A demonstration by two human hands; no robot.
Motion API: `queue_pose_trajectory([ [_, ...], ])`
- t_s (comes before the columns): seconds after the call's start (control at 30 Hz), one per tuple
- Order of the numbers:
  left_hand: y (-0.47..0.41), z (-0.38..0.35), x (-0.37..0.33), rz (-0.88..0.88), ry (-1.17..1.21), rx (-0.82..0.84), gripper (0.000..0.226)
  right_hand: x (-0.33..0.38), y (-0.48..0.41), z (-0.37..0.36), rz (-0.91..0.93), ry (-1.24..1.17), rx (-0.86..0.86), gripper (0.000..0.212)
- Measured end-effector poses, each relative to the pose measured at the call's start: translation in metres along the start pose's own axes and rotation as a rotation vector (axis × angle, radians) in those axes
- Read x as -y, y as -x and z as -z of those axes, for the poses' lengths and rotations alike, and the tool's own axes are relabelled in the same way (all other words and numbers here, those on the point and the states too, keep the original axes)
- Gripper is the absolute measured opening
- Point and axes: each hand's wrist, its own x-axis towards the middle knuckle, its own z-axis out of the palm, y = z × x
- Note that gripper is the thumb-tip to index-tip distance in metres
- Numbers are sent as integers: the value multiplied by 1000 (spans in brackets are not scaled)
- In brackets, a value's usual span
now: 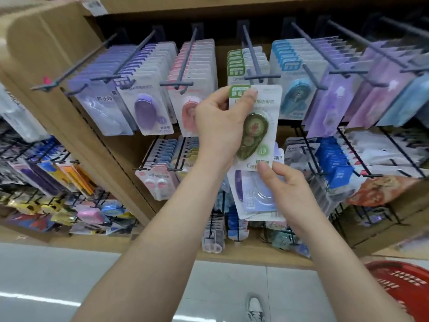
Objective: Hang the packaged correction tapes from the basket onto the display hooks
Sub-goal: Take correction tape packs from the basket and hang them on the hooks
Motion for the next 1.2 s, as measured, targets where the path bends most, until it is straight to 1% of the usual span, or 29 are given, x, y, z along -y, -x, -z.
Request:
queue_pose_trajectory([
  [0.07, -1, -1, -1, 9, -8, 7, 11, 1, 1, -2, 1, -34, 10, 50],
  [0.2, -6, -2, -3, 78, 27, -17, 11, 6, -1, -2, -26, -94, 15, 38],
  [0.27, -11, -4, -1, 123, 44, -22, 14, 7, -3, 0, -32, -102, 16, 40],
  [0.33, -13, -6, 1, 131, -15, 12, 11, 6, -5, 1, -39, -95, -5, 44],
  [0.37, -11, -5, 2, 105, -68, 35, 9, 7, -7, 2, -50, -93, -25, 42],
  [0.4, -6, -2, 2, 62, -110, 62, 15, 7, -8, 2, -60, -99, -51, 36],
  [0.47, 10, 11, 5, -56, -128, 141, 44, 10, -10, 3, -60, -122, -89, 24],
  [0.5, 19, 18, 8, -100, -144, 180, 57, 12, -10, 4, -57, -137, -91, 22],
  [0.53, 28, 24, 10, -117, -193, 217, 66, 14, -10, 4, -54, -150, -85, 22],
  [0.57, 34, 29, 13, -108, -257, 237, 68, 16, -10, 4, -52, -158, -78, 21],
  [0.63, 37, 32, 22, -52, -339, 198, 60, 18, -10, 5, -44, -144, -72, 19],
  [0.7, 31, 30, 28, -11, -343, 119, 51, 16, -11, 6, -34, -104, -109, 17],
  [0.77, 19, 25, 34, -6, -383, 52, 47, 13, -13, 10, -23, -80, -176, 20],
  [0.87, 2, 15, 38, 6, -462, 3, 48, 10, -12, 18, 35, -34, -250, 28],
  [1.0, -8, 4, 40, -14, -593, 14, 51, 10, -6, 30, 126, -19, -268, 57],
  [1.1, -4, 10, 41, -55, -724, 61, 56, 10, -3, 36, 103, -168, -247, 76],
  [1.17, 10, 15, 41, -63, -759, 65, 53, 9, 0, 39, 51, -296, -242, 80],
  [1.2, 21, 17, 41, -33, -724, 72, 49, 10, 1, 39, 29, -371, -238, 79],
])
